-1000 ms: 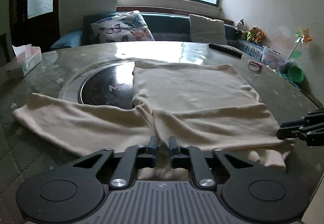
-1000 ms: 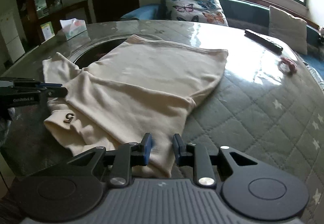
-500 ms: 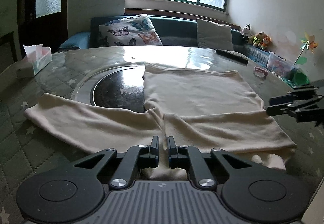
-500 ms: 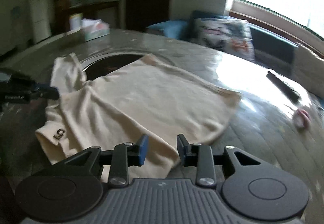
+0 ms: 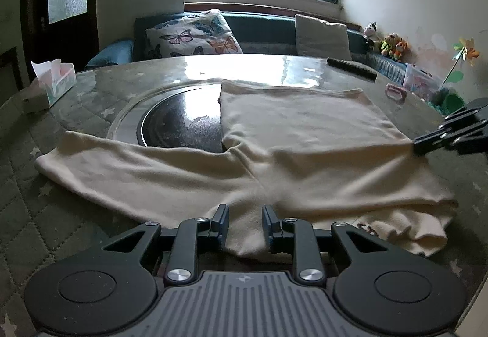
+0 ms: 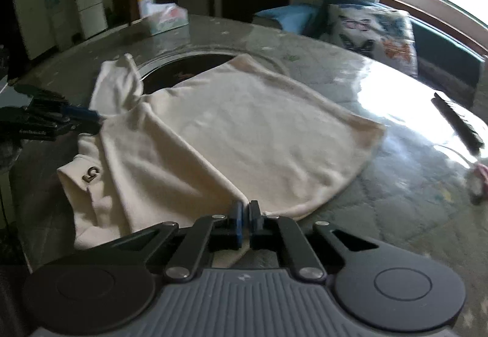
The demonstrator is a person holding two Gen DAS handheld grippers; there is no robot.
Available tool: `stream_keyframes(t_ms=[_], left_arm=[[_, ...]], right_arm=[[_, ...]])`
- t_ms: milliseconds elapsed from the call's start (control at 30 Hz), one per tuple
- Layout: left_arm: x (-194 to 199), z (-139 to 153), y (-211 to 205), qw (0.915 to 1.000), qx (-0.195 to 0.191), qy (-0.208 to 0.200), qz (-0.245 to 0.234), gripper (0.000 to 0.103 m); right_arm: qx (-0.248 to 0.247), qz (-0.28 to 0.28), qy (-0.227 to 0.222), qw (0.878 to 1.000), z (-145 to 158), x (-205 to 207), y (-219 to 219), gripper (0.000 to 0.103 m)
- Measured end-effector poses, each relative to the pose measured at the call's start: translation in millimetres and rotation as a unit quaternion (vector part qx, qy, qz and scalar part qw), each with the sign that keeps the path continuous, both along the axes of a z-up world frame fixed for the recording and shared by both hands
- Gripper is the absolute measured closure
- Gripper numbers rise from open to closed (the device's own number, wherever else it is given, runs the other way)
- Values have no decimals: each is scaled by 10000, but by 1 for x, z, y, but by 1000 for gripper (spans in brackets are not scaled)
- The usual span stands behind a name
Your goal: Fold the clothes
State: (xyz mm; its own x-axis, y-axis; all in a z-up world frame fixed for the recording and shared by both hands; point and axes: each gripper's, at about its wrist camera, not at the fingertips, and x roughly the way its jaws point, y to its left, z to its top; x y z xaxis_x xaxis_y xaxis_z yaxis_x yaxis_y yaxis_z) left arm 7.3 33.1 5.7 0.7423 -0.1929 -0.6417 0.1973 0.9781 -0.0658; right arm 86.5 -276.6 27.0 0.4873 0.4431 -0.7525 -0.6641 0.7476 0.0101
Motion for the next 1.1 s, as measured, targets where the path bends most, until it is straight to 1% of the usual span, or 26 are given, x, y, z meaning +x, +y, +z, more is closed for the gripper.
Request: stream_keyframes(t_ms=[67, 100, 167, 200, 233, 267, 300, 333, 367, 533, 600, 667, 700, 733, 767, 800, 867, 933, 1000, 1067, 1100], left_arm=[[0, 0, 0, 10000, 8, -11, 19, 77], [0, 1, -1, 10000, 12, -17, 32, 77], [-1, 6, -4, 9999, 54, -95, 44, 77], [-2, 9, -6, 9999, 43, -151, 14, 77], [-2, 13, -9, 9998, 13, -213, -34, 77], [-2, 17, -11, 9996, -40, -261, -97, 77], [-1, 18, -15, 9994, -85, -277, -178, 77], [0, 19, -18, 9992, -120, -280, -264, 77], [2, 19, -22, 9991, -123, -266, -322, 77], [11, 8, -31, 9990, -189, -43, -406, 78], [13, 4, -32, 9991, -153, 10, -395, 93], [15, 5, -32, 9995, -156, 4, -292, 99], [14, 7, -31, 9995, -197, -30, -235, 100], [11, 13, -30, 9994, -256, -94, -197, 100], [8, 19, -29, 9992, -315, -168, -169, 100], [5, 24, -28, 9990, -345, -229, -141, 100], [0, 30, -24, 9989, -360, -268, -131, 100], [-5, 34, -21, 9988, -373, -292, -131, 100], [-5, 26, -19, 9994, -294, -116, -166, 99], [-3, 17, -20, 9998, -134, 18, -149, 97], [-3, 13, -21, 9999, -48, 76, -135, 96]], right_arm=[[29, -113, 52, 9999, -4, 1, -7, 99], [47, -162, 87, 9998, -6, 1, -10, 98], [114, -245, 24, 9996, -8, 0, -11, 96], [142, -265, -42, 9995, -7, -3, -10, 91], [160, -269, -120, 9994, -4, -8, -8, 90], [179, -273, -198, 9993, -1, -12, -6, 86], [197, -277, -276, 9990, 2, -16, -4, 78], [216, -280, -354, 9987, 5, -21, -2, 75], [243, -268, -371, 9987, 6, -26, -1, 72], [429, -128, -154, 9989, 2, -58, 5, 67], [483, -94, -73, 9988, -1, -70, 7, 67], [375, -185, -87, 9991, -8, -78, 9, 69], [272, -244, -146, 9992, -12, -80, 10, 72], [205, -290, -186, 9992, -14, -82, 10, 78], [200, -320, -192, 9991, -14, -83, 9, 91], [223, -345, -180, 9990, -13, -84, 7, 95], [243, -346, -189, 9989, -9, -87, 2, 99], [248, -275, -221, 9991, -4, -90, -2, 99], [207, -213, -196, 9994, -5, -92, -3, 99], [129, -177, -101, 9997, -11, -92, -2, 99], [102, -147, -50, 9998, -12, -92, -2, 97]])
